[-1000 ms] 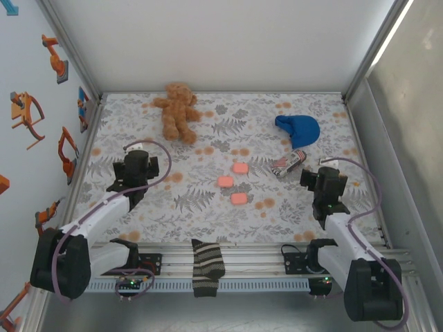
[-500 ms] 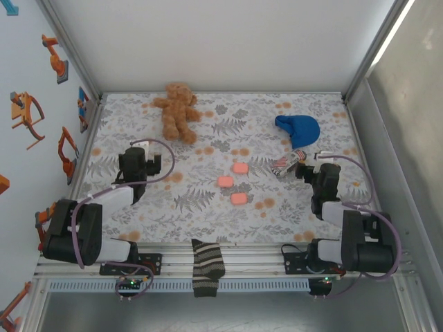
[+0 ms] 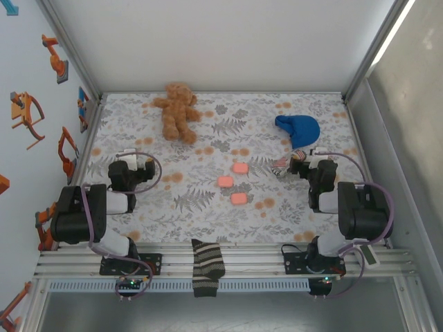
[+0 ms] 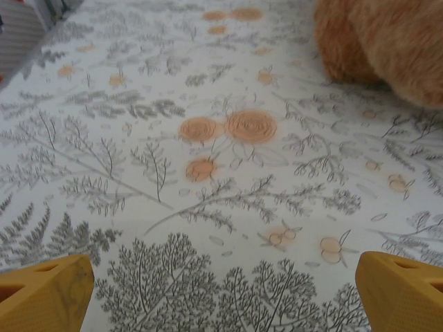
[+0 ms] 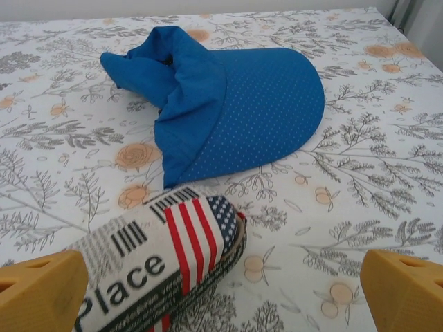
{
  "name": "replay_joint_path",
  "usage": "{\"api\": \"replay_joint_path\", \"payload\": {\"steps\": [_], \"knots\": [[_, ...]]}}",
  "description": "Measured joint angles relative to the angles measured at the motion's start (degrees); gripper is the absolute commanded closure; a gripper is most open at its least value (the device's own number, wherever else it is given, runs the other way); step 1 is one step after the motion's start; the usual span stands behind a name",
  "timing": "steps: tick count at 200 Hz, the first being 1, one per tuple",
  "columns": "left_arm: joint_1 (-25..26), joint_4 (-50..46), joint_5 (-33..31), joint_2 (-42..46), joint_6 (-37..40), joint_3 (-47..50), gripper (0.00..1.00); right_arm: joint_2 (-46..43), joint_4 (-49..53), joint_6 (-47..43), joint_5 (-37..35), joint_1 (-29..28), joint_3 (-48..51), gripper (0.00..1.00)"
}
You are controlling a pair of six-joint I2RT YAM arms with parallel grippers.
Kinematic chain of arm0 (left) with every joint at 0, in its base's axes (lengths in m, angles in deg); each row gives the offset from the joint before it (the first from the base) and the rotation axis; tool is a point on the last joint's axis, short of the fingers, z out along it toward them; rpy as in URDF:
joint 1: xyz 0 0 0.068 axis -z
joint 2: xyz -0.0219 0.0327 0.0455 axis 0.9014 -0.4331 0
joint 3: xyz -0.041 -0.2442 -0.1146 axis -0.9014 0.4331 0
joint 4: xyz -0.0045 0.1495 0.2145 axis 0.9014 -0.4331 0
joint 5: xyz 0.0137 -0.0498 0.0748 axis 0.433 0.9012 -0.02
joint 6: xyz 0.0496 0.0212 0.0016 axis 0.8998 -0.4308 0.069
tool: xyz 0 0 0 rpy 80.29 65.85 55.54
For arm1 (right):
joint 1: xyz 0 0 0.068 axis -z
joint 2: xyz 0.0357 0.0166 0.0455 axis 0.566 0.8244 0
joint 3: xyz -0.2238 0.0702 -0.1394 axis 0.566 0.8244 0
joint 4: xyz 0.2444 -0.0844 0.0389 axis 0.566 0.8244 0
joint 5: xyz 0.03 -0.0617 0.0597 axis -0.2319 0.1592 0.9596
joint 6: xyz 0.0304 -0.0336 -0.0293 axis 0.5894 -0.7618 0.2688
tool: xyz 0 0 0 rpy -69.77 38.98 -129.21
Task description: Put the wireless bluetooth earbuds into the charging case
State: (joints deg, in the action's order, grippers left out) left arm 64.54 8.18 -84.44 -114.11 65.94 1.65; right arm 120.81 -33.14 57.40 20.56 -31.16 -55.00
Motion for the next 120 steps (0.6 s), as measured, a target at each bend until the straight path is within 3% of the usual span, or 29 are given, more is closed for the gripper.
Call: {"api": "replay_joint_path", "payload": {"steps": [44,120], "knots": [[-0.63,-3.34,0.57,-0.20,-2.01,-5.73,0.04,-0.04,3.13,0.68,-1.36,0.00,-4.09,0.00],[-0.57,-4.42,-0.33,-0.20,-2.64,-5.97,0.04,-0.02,4.90,0.81,-1.53,0.00,-4.07,0.00]]}}
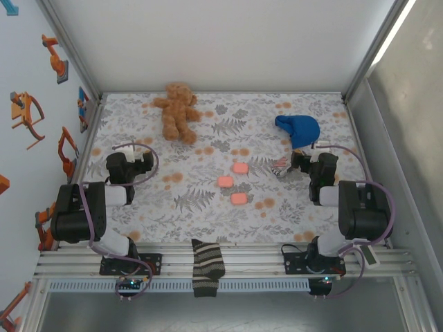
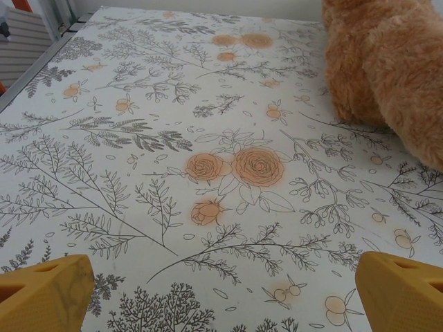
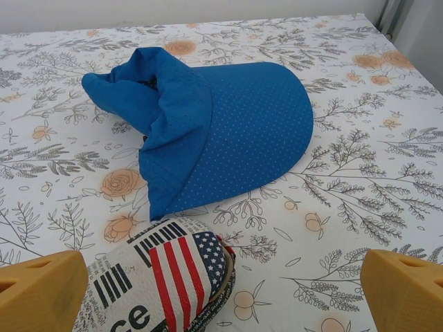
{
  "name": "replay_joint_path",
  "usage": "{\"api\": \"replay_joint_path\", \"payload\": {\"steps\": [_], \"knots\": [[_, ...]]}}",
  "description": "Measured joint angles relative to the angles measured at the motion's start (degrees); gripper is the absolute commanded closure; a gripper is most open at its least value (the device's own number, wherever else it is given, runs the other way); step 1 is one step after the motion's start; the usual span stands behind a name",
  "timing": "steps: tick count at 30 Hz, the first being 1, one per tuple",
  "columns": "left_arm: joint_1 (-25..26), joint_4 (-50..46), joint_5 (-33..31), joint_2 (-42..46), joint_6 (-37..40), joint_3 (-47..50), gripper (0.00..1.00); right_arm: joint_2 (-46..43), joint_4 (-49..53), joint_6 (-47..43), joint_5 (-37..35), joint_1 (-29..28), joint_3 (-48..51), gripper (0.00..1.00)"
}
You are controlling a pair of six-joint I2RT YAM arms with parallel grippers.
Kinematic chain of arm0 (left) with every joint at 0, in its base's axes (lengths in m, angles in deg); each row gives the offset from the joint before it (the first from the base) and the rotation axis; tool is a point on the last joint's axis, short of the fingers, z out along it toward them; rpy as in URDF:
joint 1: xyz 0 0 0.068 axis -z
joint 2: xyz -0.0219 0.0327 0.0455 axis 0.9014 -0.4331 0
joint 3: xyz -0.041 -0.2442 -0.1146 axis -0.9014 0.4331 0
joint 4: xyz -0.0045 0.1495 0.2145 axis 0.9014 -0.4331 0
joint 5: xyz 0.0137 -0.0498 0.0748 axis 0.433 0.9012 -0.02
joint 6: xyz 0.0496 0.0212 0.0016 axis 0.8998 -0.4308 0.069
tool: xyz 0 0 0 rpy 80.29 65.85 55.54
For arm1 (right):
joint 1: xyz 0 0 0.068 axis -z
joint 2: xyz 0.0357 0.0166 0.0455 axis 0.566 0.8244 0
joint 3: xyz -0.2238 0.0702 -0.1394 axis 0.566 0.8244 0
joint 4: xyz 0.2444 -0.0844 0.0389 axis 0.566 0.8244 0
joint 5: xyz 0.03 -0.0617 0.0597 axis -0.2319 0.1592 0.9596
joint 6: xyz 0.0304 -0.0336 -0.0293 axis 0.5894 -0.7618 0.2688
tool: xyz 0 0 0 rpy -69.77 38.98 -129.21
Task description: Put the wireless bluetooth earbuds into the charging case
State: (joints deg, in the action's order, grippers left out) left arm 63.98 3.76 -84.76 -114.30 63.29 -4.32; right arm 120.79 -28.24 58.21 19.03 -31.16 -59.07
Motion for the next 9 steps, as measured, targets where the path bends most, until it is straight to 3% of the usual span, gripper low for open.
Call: {"api": "replay_joint_path", "payload": {"steps": [9], "knots": [[0.00,-0.17,-0.20,0.00,-0.02,0.00,0.04,0.00,0.00,0.00,-0.02,-0.02,0.00,0.00]]}}
